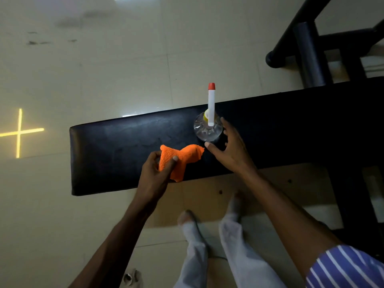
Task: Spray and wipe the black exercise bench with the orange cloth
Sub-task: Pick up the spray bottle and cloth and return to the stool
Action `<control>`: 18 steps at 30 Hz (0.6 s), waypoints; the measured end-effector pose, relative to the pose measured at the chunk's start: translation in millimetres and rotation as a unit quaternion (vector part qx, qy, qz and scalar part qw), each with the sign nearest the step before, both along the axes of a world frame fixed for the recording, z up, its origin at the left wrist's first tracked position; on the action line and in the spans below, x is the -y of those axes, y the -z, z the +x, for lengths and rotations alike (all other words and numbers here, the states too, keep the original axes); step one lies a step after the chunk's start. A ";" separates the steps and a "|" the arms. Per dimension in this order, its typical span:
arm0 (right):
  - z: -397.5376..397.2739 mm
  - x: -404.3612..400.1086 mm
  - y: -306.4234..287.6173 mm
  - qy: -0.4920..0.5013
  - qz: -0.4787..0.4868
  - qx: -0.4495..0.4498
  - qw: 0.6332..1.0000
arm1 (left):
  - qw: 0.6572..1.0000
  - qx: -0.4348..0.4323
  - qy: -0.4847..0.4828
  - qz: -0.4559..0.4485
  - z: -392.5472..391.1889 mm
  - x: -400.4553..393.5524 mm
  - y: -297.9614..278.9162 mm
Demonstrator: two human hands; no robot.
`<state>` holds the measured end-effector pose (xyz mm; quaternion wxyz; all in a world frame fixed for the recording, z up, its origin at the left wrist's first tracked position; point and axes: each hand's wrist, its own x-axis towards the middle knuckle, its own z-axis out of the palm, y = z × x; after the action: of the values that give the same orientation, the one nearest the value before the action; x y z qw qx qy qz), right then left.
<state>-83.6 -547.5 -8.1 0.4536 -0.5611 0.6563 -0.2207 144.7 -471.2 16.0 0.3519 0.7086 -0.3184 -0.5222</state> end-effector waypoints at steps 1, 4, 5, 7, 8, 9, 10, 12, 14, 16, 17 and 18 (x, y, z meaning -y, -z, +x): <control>3.0 2.4 1.8 -0.002 -0.002 0.004 1.000 | 1.000 -0.005 -0.002 -0.002 4.7 0.9 -0.4; 9.6 11.1 6.7 -0.002 -0.012 0.004 1.000 | 1.000 -0.018 -0.004 -0.010 10.8 4.9 -1.5; 11.5 14.4 7.6 -0.004 -0.016 0.003 1.000 | 1.000 -0.021 -0.003 -0.011 11.4 6.5 -2.0; 16.0 20.7 8.2 -0.004 -0.023 -0.003 1.000 | 1.000 -0.026 0.005 -0.009 12.4 9.9 -2.0; 18.2 23.1 8.4 -0.003 -0.027 -0.008 1.000 | 1.000 -0.029 0.008 -0.004 12.7 11.8 -3.6; 20.1 24.5 7.4 0.000 -0.031 -0.015 0.999 | 0.999 -0.032 0.011 0.002 13.1 13.8 -6.2; 21.9 27.0 5.5 0.002 -0.035 -0.026 0.999 | 0.999 -0.032 0.011 0.006 12.9 16.1 -8.9; 24.4 31.0 0.4 0.008 -0.035 -0.045 0.998 | 0.999 -0.025 0.015 0.014 12.8 20.6 -16.4; 25.5 32.3 -6.1 0.015 -0.036 -0.059 0.997 | 1.000 -0.017 0.021 0.015 12.0 25.7 -25.4; 25.4 31.7 -12.6 0.018 -0.038 -0.066 0.997 | 0.999 -0.007 0.031 0.012 11.7 31.1 -34.7; 24.1 30.5 -15.5 0.021 -0.039 -0.070 0.997 | 0.999 0.001 0.035 0.009 11.7 34.2 -38.4; 22.8 28.5 -18.8 0.027 -0.041 -0.074 0.996 | 0.999 0.007 0.041 0.004 11.9 37.0 -41.5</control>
<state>-60.8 -576.0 10.7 0.3740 -0.5765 0.6931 -0.2177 156.7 -508.2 57.5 0.3250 0.7000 -0.3475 -0.5325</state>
